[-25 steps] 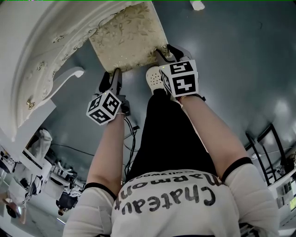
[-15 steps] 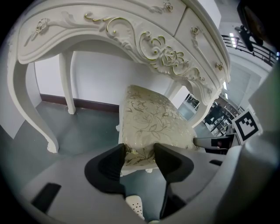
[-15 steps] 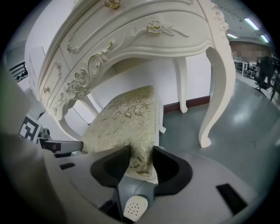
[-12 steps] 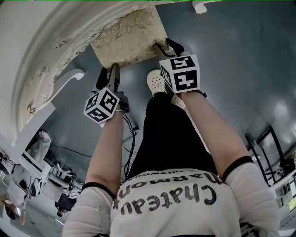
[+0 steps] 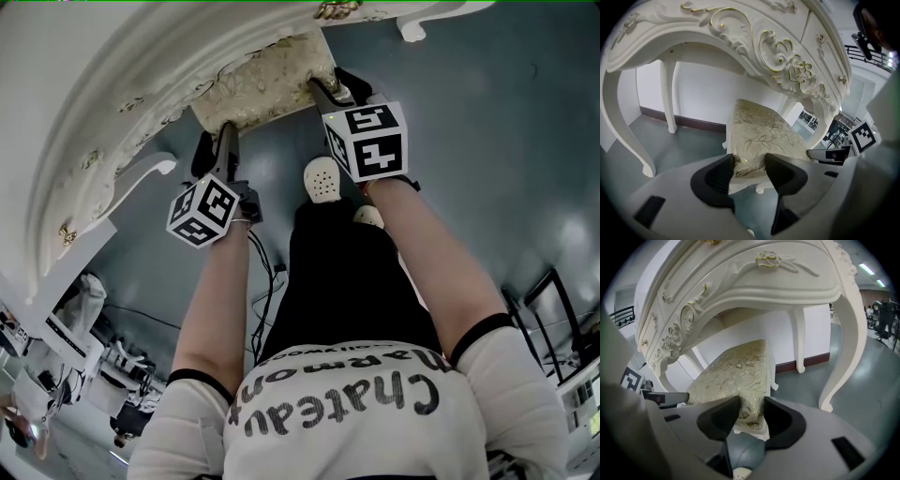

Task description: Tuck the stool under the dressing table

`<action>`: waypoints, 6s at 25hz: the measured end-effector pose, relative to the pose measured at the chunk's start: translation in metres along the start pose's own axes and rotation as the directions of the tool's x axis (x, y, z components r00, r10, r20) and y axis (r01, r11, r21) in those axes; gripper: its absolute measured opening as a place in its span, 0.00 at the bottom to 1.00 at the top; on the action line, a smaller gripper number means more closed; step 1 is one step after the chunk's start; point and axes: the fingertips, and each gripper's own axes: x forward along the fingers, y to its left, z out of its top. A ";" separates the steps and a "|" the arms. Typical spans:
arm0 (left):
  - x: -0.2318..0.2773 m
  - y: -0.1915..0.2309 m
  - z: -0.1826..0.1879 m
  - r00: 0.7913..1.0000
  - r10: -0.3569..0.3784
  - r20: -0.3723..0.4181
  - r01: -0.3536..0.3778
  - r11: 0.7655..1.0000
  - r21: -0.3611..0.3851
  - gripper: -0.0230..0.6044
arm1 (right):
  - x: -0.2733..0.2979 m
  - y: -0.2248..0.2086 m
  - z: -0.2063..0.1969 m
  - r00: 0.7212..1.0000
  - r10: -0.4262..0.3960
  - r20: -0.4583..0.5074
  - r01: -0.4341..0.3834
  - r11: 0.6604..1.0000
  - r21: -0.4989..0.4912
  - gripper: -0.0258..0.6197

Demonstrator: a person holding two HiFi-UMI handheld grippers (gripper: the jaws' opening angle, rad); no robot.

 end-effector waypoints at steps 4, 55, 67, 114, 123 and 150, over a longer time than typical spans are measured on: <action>0.007 0.003 0.009 0.999 -0.004 0.035 0.004 1.000 0.002 0.41 | 0.007 -0.001 0.009 1.000 0.004 0.030 -0.004 1.000 0.000 0.32; 0.060 0.024 0.080 0.936 -0.100 0.336 0.090 0.995 0.046 0.41 | 0.074 -0.007 0.086 0.955 -0.016 0.297 0.051 0.993 -0.109 0.31; -0.037 -0.064 0.071 0.951 -0.275 0.142 0.250 0.953 0.170 0.11 | 0.023 -0.002 0.070 0.987 -0.003 0.164 -0.001 1.000 0.023 0.31; -0.549 -0.352 0.355 0.578 -0.567 0.587 0.325 0.820 0.471 0.07 | -0.577 0.267 0.351 0.591 0.503 0.631 -0.367 0.864 -0.345 0.20; -0.559 -0.351 0.336 0.597 -0.565 0.570 0.303 0.816 0.492 0.07 | -0.600 0.277 0.329 0.618 0.495 0.611 -0.276 0.864 -0.422 0.15; -0.559 -0.372 0.343 0.570 -0.589 0.574 0.282 0.795 0.537 0.07 | -0.606 0.243 0.332 0.660 0.390 0.642 -0.145 0.905 -0.401 0.13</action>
